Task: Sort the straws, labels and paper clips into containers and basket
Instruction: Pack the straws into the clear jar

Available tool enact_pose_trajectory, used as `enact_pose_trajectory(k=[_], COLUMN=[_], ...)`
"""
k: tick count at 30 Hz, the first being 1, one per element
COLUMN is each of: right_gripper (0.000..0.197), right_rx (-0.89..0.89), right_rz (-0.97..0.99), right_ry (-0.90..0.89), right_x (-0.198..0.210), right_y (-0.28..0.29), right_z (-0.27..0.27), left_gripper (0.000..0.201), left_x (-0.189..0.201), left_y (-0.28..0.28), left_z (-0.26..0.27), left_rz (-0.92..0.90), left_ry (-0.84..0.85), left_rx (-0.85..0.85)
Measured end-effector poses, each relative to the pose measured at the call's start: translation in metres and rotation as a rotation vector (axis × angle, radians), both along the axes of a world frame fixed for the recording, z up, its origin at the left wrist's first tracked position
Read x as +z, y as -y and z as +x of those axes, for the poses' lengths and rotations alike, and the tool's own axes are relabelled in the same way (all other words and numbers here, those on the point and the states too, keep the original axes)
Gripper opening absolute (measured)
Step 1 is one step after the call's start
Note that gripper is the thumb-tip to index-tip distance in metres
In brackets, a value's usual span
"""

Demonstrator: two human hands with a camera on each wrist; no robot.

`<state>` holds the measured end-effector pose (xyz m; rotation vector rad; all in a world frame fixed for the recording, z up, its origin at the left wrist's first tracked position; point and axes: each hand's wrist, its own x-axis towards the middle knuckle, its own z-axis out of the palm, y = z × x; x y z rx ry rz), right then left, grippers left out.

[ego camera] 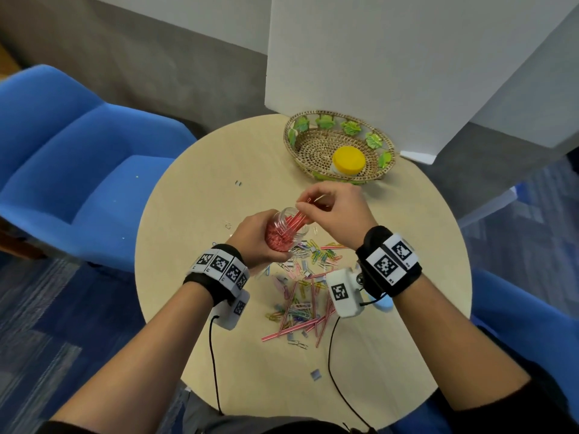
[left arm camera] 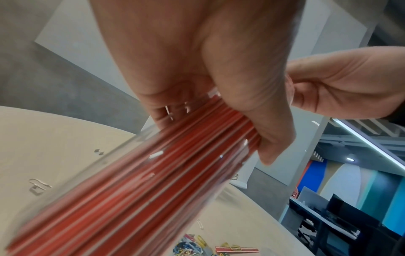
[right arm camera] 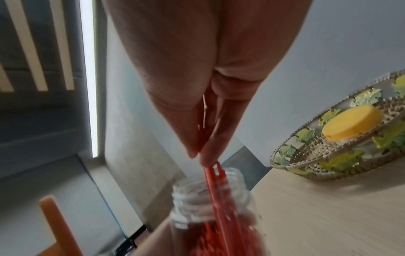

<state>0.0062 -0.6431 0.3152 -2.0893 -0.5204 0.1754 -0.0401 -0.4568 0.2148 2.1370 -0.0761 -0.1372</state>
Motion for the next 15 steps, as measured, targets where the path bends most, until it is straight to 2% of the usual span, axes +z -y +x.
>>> enact_pose_trajectory(k=[6,8,11,15], right_gripper=[0.007,0.008,0.010,0.013], right_rx=[0.099,0.106,0.104,0.320], right_rz=[-0.314,-0.282,-0.149,-0.309], right_ry=[0.121,0.142,0.051,0.065], right_x=[-0.014,-0.006,0.008,0.008], right_y=[-0.007,-0.003,0.007,0.001], right_z=[-0.005,-0.001,0.007,0.001], left_gripper=[0.063,0.070,0.076,0.068], left_x=[0.004,0.003,0.003,0.003], left_y=[0.011,0.010,0.007,0.008], left_z=[0.001,0.002,0.004,0.006], left_rz=[-0.014,-0.058,-0.082,-0.089], left_ry=[0.036,0.026,0.044,0.066], left_rx=[-0.001,0.021,0.054,0.039])
